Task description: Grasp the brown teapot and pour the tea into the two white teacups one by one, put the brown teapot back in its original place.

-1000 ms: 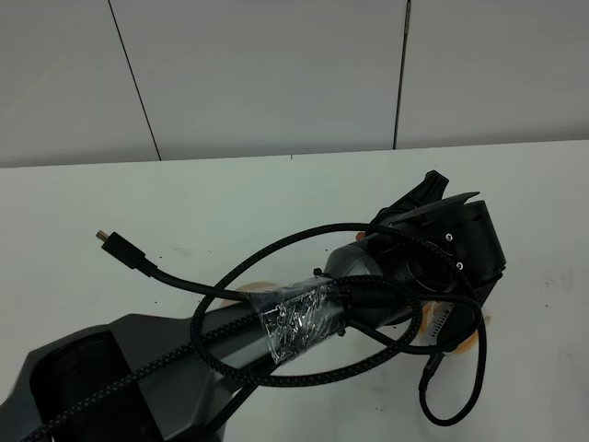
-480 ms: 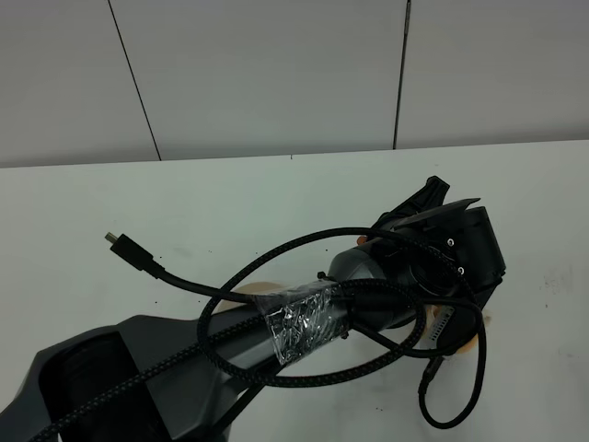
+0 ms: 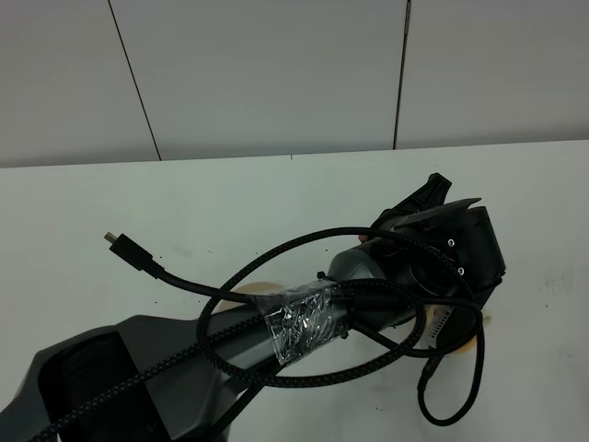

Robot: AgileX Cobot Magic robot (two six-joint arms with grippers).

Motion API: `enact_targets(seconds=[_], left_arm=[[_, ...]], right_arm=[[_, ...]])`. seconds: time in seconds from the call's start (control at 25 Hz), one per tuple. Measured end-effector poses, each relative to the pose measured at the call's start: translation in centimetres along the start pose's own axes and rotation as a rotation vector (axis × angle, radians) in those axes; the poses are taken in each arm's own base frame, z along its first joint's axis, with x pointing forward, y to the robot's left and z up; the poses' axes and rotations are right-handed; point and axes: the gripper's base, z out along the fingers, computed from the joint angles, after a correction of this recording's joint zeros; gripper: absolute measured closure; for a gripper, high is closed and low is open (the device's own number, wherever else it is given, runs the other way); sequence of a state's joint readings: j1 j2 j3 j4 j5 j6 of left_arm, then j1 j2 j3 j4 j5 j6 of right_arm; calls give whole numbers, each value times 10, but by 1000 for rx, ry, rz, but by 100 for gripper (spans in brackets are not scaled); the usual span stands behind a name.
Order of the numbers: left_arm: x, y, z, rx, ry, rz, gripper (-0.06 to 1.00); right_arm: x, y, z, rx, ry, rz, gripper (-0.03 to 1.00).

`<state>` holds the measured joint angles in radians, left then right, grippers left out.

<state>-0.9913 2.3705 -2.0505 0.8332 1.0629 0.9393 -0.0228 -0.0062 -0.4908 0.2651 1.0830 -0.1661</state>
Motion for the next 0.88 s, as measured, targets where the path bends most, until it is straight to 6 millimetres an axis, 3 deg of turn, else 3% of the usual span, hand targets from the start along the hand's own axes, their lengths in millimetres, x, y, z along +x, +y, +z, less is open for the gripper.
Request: enact_targets(seconds=[0.88], left_arm=[[-5,3,-4,-47,-5,44,78]], right_arm=[[0,0,0,0,0,-1,70]])
